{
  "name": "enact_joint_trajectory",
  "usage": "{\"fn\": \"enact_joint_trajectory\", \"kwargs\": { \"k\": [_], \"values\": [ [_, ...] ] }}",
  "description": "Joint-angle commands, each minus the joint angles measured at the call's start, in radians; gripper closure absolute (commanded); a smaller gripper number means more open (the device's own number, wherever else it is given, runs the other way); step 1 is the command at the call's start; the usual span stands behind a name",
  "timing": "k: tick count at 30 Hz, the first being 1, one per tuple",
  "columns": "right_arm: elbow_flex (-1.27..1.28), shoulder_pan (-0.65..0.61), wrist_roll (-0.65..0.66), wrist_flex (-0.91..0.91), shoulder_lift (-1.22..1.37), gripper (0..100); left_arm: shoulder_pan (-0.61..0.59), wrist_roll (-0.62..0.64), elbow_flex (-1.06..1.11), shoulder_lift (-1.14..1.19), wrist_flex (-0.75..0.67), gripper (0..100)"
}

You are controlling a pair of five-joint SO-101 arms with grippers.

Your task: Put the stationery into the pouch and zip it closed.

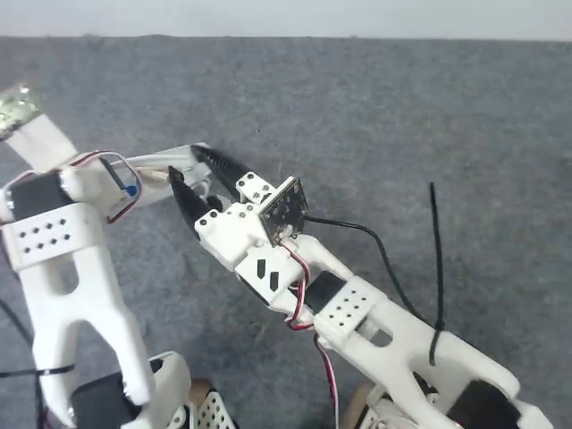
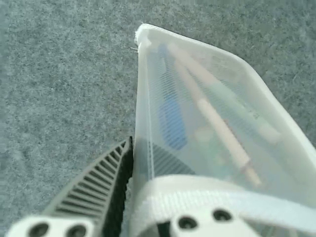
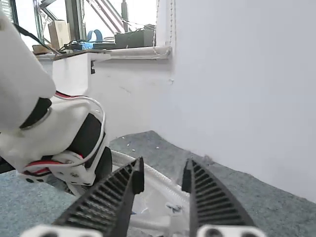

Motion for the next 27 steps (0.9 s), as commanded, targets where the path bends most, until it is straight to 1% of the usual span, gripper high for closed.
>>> {"fn": "enact_joint_trajectory", "kwargs": {
  "k": [1, 4, 9, 12, 16, 19, 27],
  "values": [
    [-0.02, -0.004, 0.014, 0.097, -0.107, 92.7, -0.077, 0.014, -0.058, -0.014, -0.014, 99],
    [-0.037, -0.005, 0.014, 0.189, -0.137, 92.7, -0.144, 0.072, -0.068, -0.014, -0.017, 99],
    [-0.106, -0.005, 0.014, 0.366, -0.139, 92.7, -0.204, 0.083, -0.081, -0.014, -0.018, 99],
    [-0.137, -0.005, 0.014, 0.45, -0.139, 92.3, -0.252, 0.13, -0.096, -0.014, -0.018, 98],
    [-0.186, -0.005, 0.014, 0.568, -0.11, 86.3, -0.327, 0.173, -0.097, -0.014, -0.041, 98],
    [-0.252, -0.01, 0.008, 0.69, -0.047, 82.1, -0.341, 0.173, -0.097, -0.014, -0.046, 98],
    [-0.454, -0.021, 0.006, 0.915, 0.194, 82.1, -0.339, 0.173, -0.097, -0.014, -0.046, 98]
  ]
}}
